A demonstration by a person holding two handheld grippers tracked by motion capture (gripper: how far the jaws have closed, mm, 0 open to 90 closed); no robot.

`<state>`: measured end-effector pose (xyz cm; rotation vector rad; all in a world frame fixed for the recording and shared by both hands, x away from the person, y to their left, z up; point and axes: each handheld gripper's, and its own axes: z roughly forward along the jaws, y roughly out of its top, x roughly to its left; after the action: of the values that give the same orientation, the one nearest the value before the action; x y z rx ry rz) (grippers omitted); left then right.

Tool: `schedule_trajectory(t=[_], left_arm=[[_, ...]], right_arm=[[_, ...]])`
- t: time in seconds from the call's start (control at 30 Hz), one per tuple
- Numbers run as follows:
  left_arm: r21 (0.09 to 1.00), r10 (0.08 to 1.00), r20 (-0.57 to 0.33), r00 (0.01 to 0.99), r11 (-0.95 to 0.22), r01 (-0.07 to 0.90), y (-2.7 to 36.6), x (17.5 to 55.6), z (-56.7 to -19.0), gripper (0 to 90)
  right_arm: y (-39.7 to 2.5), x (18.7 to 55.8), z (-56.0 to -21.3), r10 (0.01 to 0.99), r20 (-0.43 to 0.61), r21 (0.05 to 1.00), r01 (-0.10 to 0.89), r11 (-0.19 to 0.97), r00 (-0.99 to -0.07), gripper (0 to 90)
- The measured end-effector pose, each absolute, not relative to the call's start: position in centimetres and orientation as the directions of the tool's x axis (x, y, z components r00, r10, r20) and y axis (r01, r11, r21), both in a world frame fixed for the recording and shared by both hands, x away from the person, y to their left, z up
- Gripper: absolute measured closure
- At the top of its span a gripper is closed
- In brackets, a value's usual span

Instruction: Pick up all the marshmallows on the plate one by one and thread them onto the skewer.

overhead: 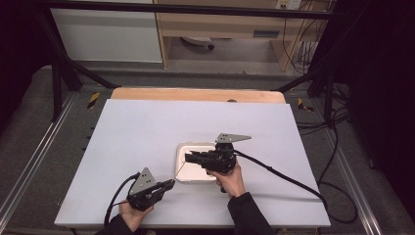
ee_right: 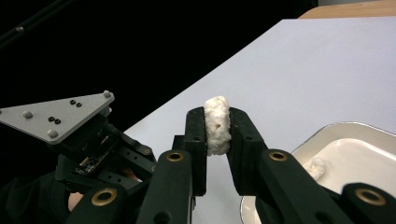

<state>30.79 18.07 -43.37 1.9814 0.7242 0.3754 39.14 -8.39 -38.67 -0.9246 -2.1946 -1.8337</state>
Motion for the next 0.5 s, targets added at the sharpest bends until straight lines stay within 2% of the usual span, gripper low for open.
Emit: schedule_trajectory(t=[0.5], left_arm=[[0.868, 0.627, -0.031, 0.778, -0.369, 0.332, 17.99, 30.76, -43.39, 89.0]], right_arm=[[-8.28, 39.01, -38.87, 0.361, 0.474, 0.842, 0.533, 0.08, -0.803, 79.8]])
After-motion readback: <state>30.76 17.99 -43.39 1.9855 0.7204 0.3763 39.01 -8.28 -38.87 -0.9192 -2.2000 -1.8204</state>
